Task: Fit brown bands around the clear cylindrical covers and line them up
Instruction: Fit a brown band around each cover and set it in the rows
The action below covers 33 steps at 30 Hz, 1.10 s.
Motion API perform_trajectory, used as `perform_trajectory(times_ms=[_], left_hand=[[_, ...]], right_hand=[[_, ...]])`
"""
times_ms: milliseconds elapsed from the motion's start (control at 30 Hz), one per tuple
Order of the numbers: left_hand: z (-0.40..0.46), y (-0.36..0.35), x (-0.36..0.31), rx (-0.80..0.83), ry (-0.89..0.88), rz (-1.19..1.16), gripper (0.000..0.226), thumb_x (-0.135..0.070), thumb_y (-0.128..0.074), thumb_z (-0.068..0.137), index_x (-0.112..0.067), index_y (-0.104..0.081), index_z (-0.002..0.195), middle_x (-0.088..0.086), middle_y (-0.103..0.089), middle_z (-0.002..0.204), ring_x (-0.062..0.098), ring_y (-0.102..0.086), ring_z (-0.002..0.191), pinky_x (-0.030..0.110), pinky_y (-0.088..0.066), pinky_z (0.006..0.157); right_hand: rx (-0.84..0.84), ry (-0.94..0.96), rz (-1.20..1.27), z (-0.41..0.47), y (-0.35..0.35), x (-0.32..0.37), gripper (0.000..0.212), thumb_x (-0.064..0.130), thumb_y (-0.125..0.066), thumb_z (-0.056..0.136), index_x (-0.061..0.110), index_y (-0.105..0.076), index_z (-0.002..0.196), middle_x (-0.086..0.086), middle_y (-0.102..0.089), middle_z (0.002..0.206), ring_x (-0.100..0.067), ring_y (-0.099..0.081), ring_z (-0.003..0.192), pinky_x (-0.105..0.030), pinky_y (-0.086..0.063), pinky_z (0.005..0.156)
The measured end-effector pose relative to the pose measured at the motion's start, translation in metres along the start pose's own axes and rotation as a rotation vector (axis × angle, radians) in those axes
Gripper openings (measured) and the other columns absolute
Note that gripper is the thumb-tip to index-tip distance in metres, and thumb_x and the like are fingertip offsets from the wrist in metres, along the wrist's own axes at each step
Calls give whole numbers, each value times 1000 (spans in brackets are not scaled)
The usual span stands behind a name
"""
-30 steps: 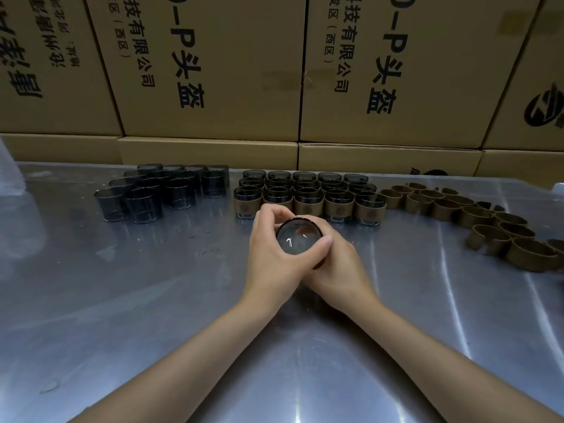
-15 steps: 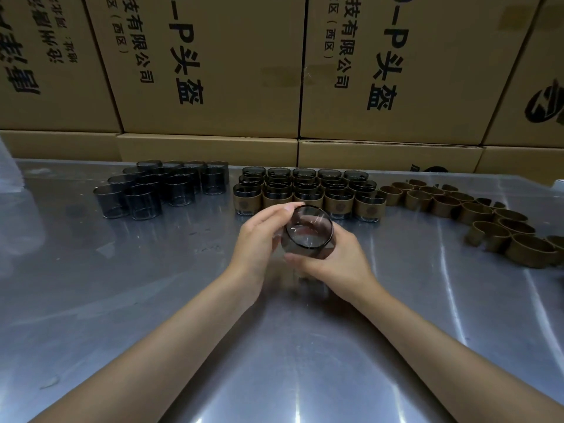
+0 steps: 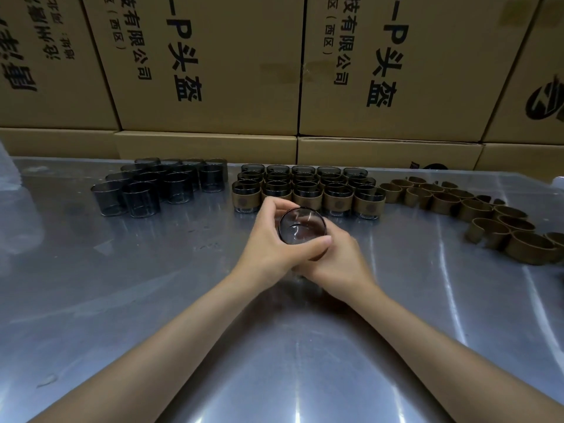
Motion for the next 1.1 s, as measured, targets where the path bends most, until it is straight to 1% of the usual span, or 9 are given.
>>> perform_trajectory(times_ms=[167, 333, 433, 533, 633, 733, 867, 967, 1100], left_hand=[[-2, 1, -4, -203, 95, -66, 25, -27, -73, 83, -19, -49, 78, -3, -56, 77, -3, -54, 67, 11, -44, 58], [0, 3, 4, -206, 284, -191, 24, -25, -52, 95, -18, -45, 74, 0, -53, 77, 15, -52, 76, 29, -42, 69], [0, 1, 3, -193, 292, -317, 25, -26, -49, 97, -18, -54, 74, -3, -59, 75, 11, -58, 74, 22, -47, 65], [0, -3, 1, -24, 277, -472, 37, -41, -43, 96, -15, -69, 99, 1, -71, 95, 11, -68, 89, 22, -55, 72], [-4, -7, 3, 123, 167, -336, 56, -50, -53, 88, -18, -54, 134, 4, -55, 137, 12, -53, 126, 30, -45, 103], [-9, -8, 3, 187, 40, -177, 80, -48, -66, 74, -27, -36, 145, -3, -39, 149, 7, -43, 134, 30, -42, 107], [-9, -6, 4, 222, -86, -1, 85, -22, -71, 72, -26, -30, 147, -4, -39, 147, 11, -42, 134, 39, -35, 113], [-7, -6, 2, 138, -135, 52, 80, -28, -75, 71, -26, -37, 142, -7, -45, 138, 4, -47, 127, 33, -39, 110], [-4, 3, -2, -1, -178, 78, 65, -39, -77, 69, -27, -53, 128, -10, -61, 122, 6, -58, 114, 33, -48, 100]], right_hand=[[65, 110, -159, -7, -4, 13, 64, 56, -72, 58, 36, -59, 118, 18, -68, 107, -4, -63, 100, -34, -54, 81], [88, 103, -168, -7, -5, 12, 66, 56, -76, 62, 35, -58, 122, 15, -68, 110, -9, -63, 103, -39, -53, 85], [63, 66, -99, -6, -5, 8, 58, 52, -80, 62, 39, -59, 114, 17, -69, 106, -5, -64, 102, -37, -54, 86], [12, -24, 73, -2, -1, 4, 55, 45, -84, 63, 41, -55, 110, 19, -67, 105, -1, -63, 101, -32, -55, 87], [21, -116, 342, 0, 1, 2, 44, 27, -82, 74, 25, -55, 110, 5, -67, 104, -4, -67, 94, -28, -57, 76], [31, -259, 586, 2, 1, 1, 51, 37, -78, 68, 17, -59, 111, -9, -70, 106, -12, -70, 94, -32, -59, 74], [115, -336, 665, 5, 4, 1, 60, 58, -69, 57, 21, -66, 105, -4, -75, 100, -21, -72, 90, -35, -58, 82], [187, -403, 691, 8, 2, 0, 77, 64, -67, 52, 17, -66, 112, -9, -73, 107, -25, -70, 96, -44, -52, 93], [307, -445, 820, 7, -4, 5, 87, 76, -55, 62, 16, -63, 124, -13, -66, 123, -25, -62, 103, -42, -48, 85]])
Point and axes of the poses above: each hand's wrist, its own z-axis towards the middle knuckle, its own y-axis out of the back of the hand, x = y × z, the point moved 3 cm from there along z, towards the middle knuckle
